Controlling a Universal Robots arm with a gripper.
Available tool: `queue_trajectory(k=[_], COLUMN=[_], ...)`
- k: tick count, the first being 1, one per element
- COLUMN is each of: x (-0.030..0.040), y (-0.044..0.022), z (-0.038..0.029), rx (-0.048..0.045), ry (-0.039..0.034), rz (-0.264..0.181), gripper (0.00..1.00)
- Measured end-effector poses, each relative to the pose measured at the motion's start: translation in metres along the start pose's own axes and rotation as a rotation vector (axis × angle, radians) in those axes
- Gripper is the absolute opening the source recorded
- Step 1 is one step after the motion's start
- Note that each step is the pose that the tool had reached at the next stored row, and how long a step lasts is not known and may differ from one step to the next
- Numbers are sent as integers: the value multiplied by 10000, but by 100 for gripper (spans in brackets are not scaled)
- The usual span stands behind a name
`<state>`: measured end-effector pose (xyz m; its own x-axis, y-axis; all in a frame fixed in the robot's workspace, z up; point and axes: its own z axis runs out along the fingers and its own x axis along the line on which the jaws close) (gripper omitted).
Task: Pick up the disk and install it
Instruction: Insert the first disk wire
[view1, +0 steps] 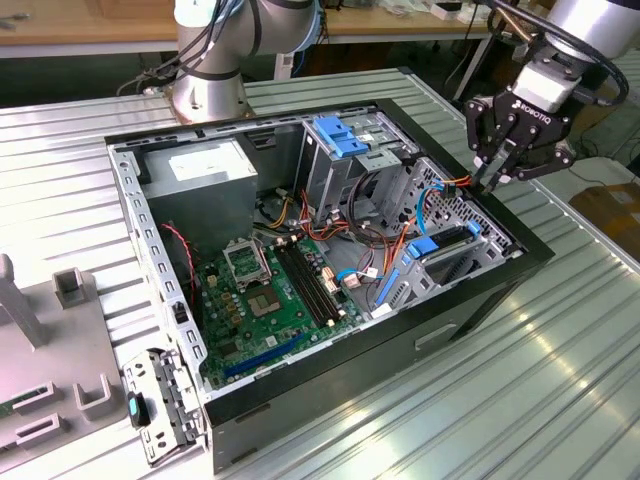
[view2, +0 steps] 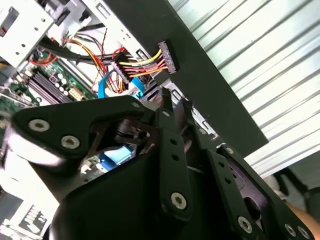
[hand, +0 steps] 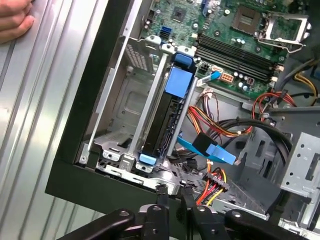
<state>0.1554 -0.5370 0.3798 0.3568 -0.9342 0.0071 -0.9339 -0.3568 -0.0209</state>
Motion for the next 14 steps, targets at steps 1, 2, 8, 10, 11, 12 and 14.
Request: queue_trajectory(k=[1,2,8,10,11,12,14], x=[1,2,16,11,8,7,4], y=[-2,-7,-61,-65,-66,-67,-71], z=[1,4,9,9,8,8,9], rx=[1,3,21,51,54,56,60], ry=[-3,-8,-10,-8,-10,-14,-20], rz=[-116,-307,-953,-1363,-1547,-1690,-1982], gripper=[27,27,34,34,34,34,34])
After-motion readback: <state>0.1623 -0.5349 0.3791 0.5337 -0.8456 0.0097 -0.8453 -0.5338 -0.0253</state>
